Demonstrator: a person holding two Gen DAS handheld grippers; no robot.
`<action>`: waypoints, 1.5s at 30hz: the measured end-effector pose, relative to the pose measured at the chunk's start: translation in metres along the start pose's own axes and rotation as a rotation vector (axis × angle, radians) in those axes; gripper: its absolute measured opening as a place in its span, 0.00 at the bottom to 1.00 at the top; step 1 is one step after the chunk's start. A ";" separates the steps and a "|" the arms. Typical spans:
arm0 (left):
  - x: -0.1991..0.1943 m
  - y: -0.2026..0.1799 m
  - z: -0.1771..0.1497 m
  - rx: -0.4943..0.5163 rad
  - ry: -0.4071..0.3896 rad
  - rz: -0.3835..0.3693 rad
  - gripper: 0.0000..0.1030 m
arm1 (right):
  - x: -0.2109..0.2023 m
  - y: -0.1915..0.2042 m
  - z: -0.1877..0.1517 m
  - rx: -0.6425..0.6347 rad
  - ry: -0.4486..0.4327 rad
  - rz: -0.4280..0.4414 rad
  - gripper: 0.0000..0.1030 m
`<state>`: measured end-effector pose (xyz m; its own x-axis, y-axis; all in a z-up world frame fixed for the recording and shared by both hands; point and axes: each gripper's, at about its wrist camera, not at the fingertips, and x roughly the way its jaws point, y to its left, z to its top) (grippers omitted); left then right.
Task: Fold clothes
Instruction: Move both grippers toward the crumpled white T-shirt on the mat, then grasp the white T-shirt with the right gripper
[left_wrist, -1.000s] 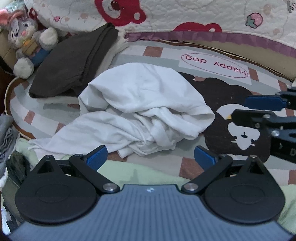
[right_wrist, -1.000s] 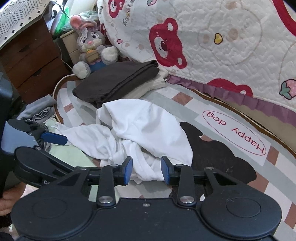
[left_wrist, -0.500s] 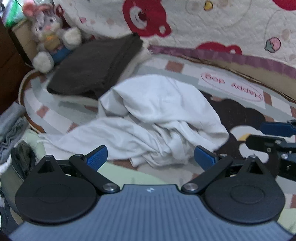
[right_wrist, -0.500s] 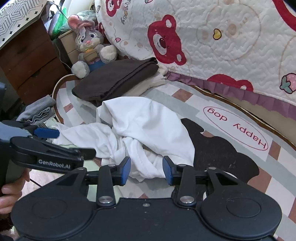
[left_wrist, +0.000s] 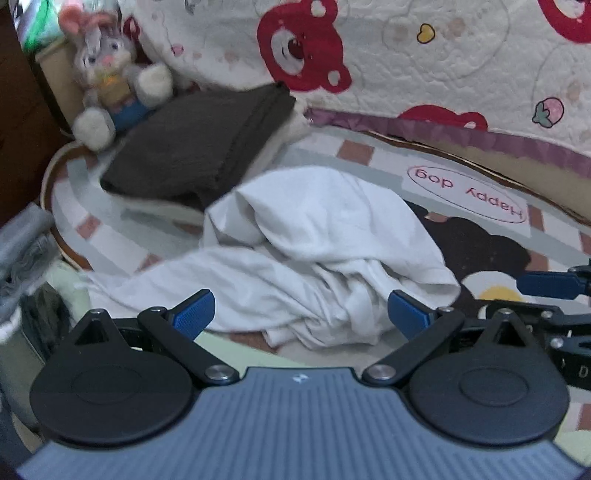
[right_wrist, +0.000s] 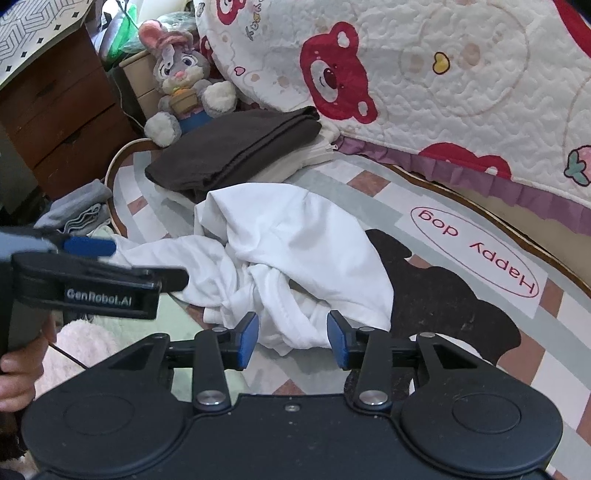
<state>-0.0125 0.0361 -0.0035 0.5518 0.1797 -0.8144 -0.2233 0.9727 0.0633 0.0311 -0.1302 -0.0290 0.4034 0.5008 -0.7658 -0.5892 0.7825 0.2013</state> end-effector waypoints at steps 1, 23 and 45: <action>0.001 0.001 0.001 -0.005 0.006 -0.007 0.98 | 0.001 0.001 0.000 -0.002 0.001 0.003 0.45; 0.013 0.008 -0.003 -0.022 0.055 -0.014 0.98 | 0.008 0.007 0.001 -0.014 0.008 0.015 0.54; 0.133 0.030 0.017 -0.037 0.116 -0.026 0.79 | 0.102 -0.047 -0.024 -0.071 0.072 -0.097 0.72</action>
<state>0.0677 0.0914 -0.1005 0.4614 0.1339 -0.8770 -0.2403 0.9705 0.0217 0.0834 -0.1241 -0.1311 0.4109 0.3941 -0.8221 -0.5990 0.7965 0.0824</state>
